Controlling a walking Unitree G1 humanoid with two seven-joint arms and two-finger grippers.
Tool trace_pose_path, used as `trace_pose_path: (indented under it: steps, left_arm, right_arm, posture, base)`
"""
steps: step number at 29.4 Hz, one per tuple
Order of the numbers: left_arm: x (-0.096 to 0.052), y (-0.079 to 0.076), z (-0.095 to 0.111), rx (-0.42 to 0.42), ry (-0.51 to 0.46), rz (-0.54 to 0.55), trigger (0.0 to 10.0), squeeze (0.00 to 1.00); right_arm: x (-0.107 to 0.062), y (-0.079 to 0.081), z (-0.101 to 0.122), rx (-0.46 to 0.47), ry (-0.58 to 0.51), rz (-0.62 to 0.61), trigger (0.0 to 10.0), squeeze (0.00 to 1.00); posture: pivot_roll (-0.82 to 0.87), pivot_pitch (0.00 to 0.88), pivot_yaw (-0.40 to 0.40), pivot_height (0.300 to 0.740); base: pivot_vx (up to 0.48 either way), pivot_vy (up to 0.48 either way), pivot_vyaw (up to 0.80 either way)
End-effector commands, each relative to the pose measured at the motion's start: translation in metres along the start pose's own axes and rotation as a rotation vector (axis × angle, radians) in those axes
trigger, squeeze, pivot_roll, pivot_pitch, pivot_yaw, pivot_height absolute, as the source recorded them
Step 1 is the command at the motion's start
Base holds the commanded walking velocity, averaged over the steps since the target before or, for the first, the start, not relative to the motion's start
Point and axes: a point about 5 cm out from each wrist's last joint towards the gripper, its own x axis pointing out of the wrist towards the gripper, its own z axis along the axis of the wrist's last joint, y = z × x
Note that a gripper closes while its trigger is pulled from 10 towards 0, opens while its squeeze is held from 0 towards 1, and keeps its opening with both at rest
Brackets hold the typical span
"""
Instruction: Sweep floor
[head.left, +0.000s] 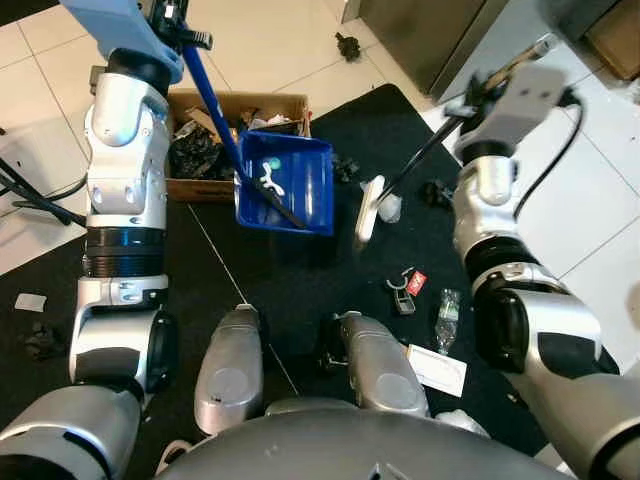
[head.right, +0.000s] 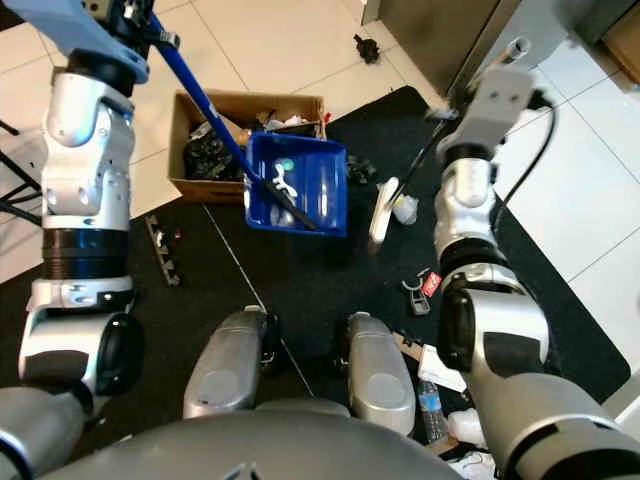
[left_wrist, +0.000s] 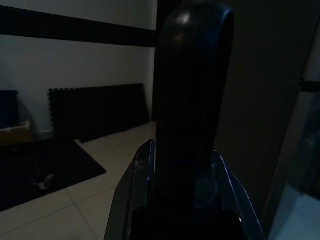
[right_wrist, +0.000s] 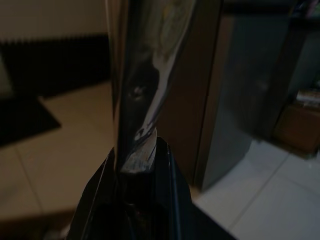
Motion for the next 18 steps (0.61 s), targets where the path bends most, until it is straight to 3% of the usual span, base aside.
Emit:
trace_pose_path:
  steps: [1,6,18]
  left_arm:
    - [0.004,-0.009,0.013,-0.041,-0.058,-0.024,10.0,0.00]
    - [0.005,-0.014,0.018,-0.077,-0.066,-0.046,10.0,0.00]
    - [0.013,-0.018,0.017,-0.108,-0.058,-0.062,10.0,0.00]
  right_arm:
    - [0.006,-0.005,0.016,0.025,-0.091,-0.021,10.0,0.00]
    - [0.005,-0.011,0.038,-0.022,-0.222,-0.021,10.0,0.00]
    - [0.001,-0.010,0.048,-0.038,-0.270,-0.013,10.0,0.00]
  posture:
    - [0.17,0.000,-0.031,0.740]
    - [0.15,0.000,-0.012,0.740]
    - [0.12,0.000,0.014,0.740]
  base:
    - [0.000,0.000,0.00]
    - [0.000,0.000,0.00]
    - [0.000,0.000,0.00]
